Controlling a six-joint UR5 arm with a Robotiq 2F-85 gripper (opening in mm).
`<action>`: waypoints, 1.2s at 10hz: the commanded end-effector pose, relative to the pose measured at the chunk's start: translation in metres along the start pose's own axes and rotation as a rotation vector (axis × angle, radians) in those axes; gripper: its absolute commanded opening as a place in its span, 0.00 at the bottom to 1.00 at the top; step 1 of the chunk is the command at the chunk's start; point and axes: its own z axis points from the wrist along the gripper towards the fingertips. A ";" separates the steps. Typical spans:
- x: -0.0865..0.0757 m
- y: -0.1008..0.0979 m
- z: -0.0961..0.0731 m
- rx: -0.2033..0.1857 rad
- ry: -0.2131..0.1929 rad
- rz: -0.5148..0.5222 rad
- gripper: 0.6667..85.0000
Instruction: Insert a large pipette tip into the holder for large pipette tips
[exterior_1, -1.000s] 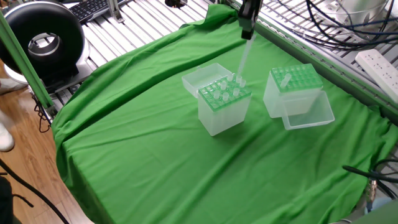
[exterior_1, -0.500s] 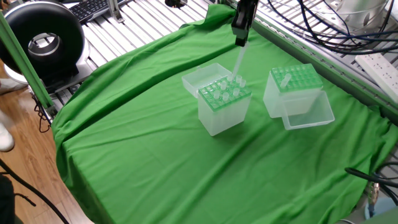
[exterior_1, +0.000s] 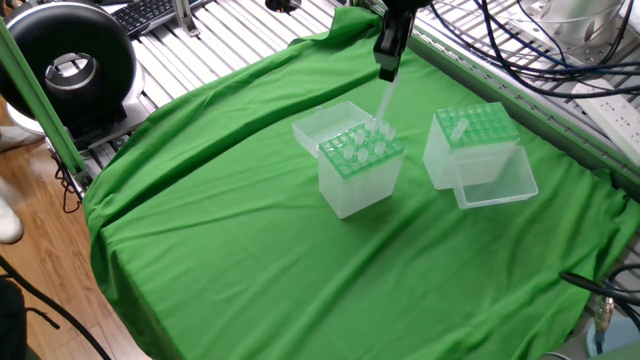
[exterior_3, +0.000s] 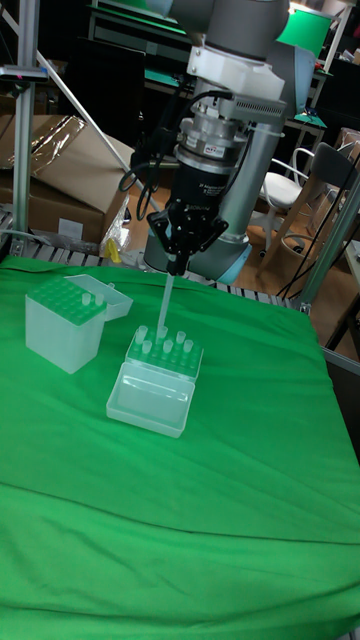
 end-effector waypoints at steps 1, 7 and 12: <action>-0.002 0.004 0.001 -0.008 -0.013 0.002 0.00; 0.002 0.005 -0.008 -0.013 0.000 0.002 0.00; 0.002 0.007 -0.011 -0.014 0.006 0.006 0.00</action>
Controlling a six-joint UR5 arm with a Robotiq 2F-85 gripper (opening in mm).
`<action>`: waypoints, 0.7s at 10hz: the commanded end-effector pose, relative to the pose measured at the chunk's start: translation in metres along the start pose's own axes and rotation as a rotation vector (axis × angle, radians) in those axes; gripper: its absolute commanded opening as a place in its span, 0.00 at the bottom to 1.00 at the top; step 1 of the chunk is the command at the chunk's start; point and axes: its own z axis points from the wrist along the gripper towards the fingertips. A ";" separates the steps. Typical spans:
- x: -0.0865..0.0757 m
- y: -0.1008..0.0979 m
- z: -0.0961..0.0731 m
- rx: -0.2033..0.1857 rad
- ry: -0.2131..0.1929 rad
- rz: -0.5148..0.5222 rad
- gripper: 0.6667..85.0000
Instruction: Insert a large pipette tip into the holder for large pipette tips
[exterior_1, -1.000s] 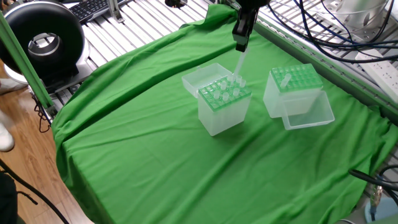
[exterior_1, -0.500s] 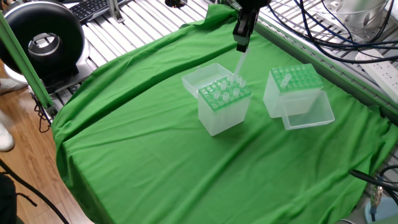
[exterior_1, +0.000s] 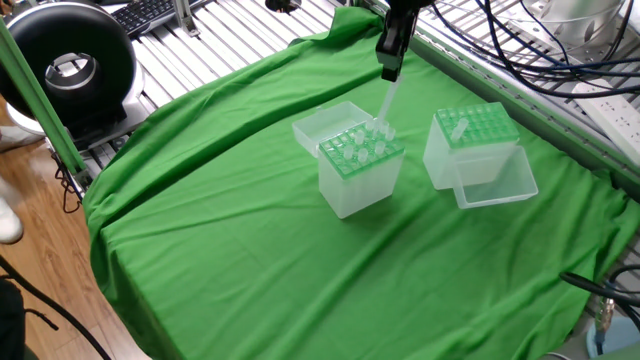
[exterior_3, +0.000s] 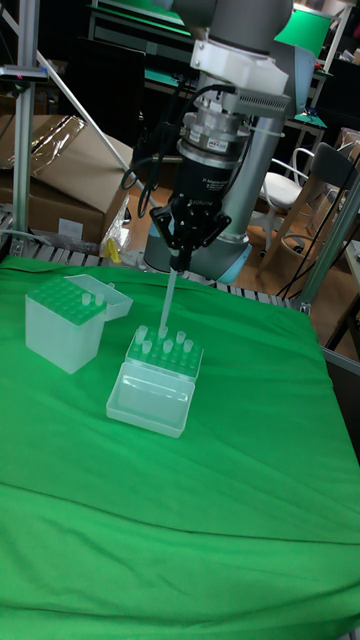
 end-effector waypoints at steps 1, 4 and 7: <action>-0.002 0.003 -0.001 -0.011 -0.006 0.001 0.00; -0.005 0.001 0.005 -0.004 -0.015 0.001 0.00; -0.006 -0.001 0.007 -0.002 -0.017 0.000 0.00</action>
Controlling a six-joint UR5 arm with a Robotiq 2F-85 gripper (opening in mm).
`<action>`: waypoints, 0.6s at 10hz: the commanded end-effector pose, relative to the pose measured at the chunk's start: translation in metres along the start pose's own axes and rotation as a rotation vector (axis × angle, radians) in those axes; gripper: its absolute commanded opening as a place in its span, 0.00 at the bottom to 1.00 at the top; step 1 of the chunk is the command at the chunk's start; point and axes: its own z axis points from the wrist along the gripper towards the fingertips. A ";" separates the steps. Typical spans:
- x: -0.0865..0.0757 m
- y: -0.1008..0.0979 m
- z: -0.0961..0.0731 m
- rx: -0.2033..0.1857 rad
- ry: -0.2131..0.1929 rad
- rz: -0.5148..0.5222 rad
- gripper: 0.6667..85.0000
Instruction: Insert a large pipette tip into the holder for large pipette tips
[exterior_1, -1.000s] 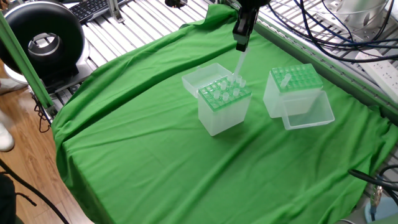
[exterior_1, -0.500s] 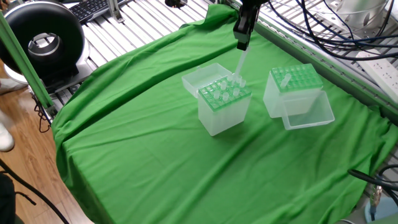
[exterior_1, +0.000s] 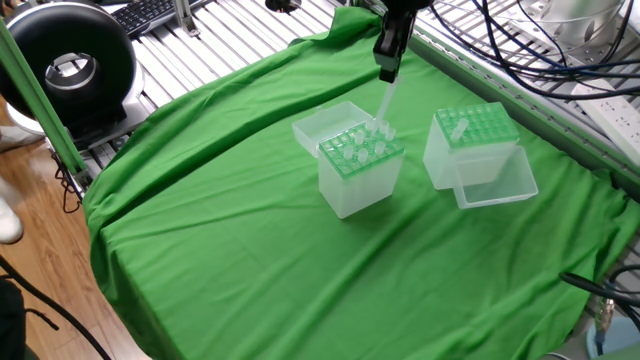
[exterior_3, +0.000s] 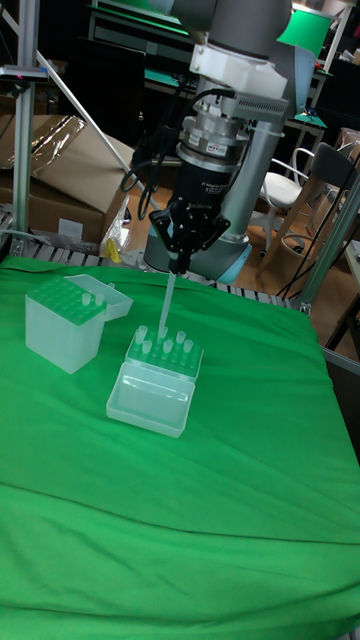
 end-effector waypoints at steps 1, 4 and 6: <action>-0.004 0.001 0.002 -0.006 -0.012 -0.001 0.00; -0.007 0.000 0.008 -0.002 -0.020 -0.001 0.00; -0.005 0.000 0.004 -0.003 -0.014 0.001 0.00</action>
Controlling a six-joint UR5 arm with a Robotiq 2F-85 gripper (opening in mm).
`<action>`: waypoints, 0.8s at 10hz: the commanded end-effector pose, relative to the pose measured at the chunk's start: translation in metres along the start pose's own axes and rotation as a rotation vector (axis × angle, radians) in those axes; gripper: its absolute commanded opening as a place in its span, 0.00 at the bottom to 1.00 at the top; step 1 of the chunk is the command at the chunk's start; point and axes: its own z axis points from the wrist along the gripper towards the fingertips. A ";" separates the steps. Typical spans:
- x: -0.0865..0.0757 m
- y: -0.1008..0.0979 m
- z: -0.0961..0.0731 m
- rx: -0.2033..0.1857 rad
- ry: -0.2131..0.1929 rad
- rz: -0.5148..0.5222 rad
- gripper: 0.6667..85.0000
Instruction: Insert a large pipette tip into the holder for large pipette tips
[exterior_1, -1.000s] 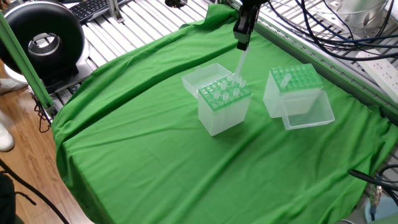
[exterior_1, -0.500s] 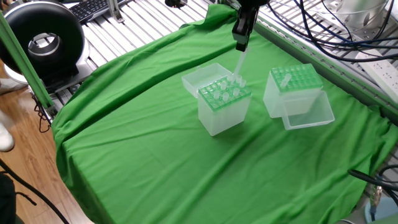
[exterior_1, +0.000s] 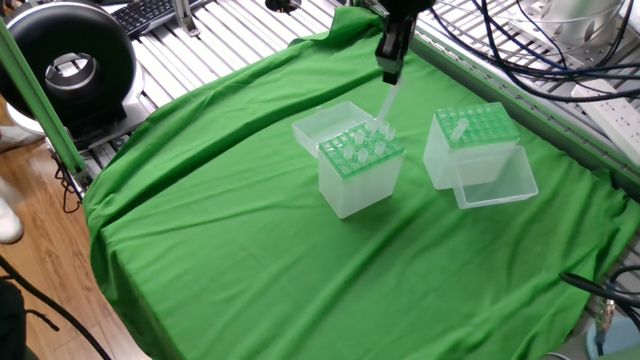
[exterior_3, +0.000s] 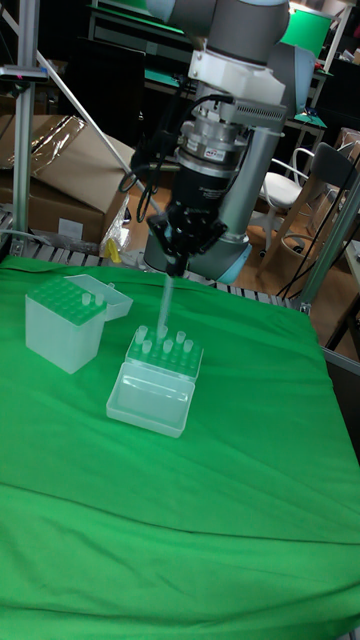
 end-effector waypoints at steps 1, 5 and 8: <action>-0.002 0.002 0.000 -0.010 -0.009 0.001 0.00; -0.009 0.001 0.007 -0.006 -0.023 0.003 0.00; -0.010 0.005 0.009 -0.027 -0.020 -0.032 0.21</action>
